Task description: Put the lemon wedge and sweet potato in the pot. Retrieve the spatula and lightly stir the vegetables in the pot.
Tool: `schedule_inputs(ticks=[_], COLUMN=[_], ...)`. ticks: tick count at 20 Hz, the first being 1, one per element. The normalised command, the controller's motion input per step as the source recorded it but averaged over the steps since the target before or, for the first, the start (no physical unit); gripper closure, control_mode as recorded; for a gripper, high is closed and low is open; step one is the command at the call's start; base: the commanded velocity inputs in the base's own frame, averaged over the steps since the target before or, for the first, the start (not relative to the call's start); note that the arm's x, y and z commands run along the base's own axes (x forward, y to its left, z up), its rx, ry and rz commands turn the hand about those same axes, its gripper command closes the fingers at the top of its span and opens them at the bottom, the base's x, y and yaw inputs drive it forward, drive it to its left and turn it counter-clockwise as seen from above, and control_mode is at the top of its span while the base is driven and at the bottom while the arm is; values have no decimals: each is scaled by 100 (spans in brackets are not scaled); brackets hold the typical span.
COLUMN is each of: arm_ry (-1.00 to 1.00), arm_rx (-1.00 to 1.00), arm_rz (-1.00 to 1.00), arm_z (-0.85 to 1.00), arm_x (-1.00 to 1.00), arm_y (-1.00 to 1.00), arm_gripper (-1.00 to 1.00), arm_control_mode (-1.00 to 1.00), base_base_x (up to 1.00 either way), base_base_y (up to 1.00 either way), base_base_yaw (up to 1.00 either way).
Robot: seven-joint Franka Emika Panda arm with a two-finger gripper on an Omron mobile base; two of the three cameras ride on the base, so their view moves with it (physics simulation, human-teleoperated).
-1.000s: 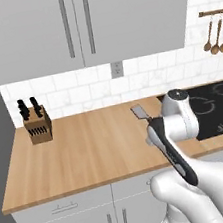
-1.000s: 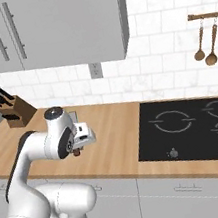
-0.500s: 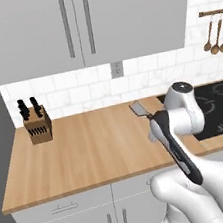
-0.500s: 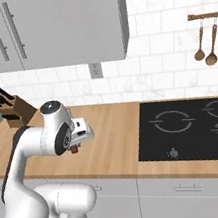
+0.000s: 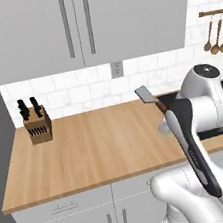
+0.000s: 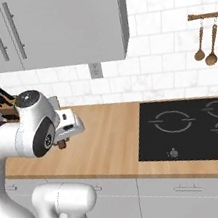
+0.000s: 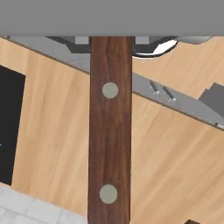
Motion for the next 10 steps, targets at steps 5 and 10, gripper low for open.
schedule_inputs(ticks=[5, 10], arm_ry=[-13, -12], arm_rx=[0, 0], arm_rz=[2, 0], arm_z=[61, 69], arm_x=[-90, -46], arm_y=[0, -3], arm_gripper=[100, 100], arm_control_mode=[-100, -100], base_base_x=[0, 0], base_base_y=[0, 0], base_base_yaw=[0, 0])
